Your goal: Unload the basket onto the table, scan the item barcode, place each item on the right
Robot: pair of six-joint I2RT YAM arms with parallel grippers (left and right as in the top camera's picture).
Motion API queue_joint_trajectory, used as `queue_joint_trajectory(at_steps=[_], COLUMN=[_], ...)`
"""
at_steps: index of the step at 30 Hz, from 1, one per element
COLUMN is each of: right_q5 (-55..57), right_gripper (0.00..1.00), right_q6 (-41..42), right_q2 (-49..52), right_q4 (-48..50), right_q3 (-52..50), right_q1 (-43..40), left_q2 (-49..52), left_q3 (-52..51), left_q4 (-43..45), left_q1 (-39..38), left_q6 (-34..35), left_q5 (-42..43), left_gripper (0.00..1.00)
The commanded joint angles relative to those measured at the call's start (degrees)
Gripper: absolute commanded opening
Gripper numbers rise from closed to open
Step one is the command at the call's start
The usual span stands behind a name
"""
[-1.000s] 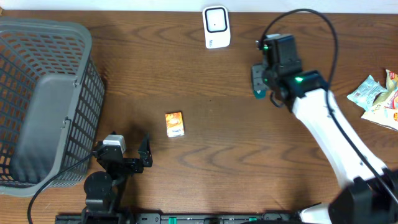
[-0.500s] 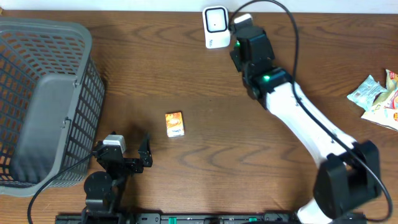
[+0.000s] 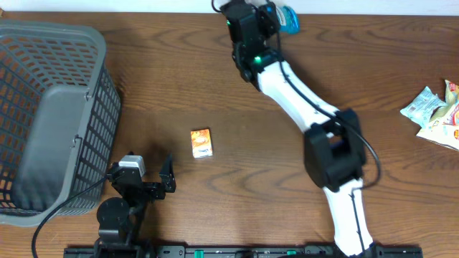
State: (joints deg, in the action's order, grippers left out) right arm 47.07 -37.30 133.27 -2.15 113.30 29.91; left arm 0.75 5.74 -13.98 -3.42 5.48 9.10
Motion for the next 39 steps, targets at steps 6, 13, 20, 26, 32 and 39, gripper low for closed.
queue_joint_trajectory(at_steps=[6,13,20,26,32,39], right_q5=[8.9,8.6,10.3,10.7,13.8,23.8], right_gripper=[0.02,0.04,0.03,0.02,0.02,0.01], right_q6=[-18.5,-18.1,-23.3,-28.1,-30.3,-25.0], right_q2=[15.0,23.0,26.3,26.3,25.5,22.3], right_q4=[13.6,20.7,25.2,26.6,28.0,21.8], right_q3=[18.4,22.7,22.7,22.7,22.7,22.7], right_q1=[3.0,5.4,5.9,5.9,5.6,1.9], left_q2=[-0.1,-0.1,-0.1,-0.1,-0.1,-0.1], left_q3=[-0.8,-0.8,-0.8,-0.8,-0.8,-0.8], left_q4=[-1.8,-1.8,-1.8,-1.8,-1.8,-1.8], left_q1=[0.1,0.1,0.1,0.1,0.1,0.1], left_q6=[-0.9,-0.9,-0.9,-0.9,-0.9,-0.9], left_q5=[0.7,0.7,0.8,0.7,0.7,0.7], left_gripper=[0.98,0.98,0.98,0.98,0.98,0.98])
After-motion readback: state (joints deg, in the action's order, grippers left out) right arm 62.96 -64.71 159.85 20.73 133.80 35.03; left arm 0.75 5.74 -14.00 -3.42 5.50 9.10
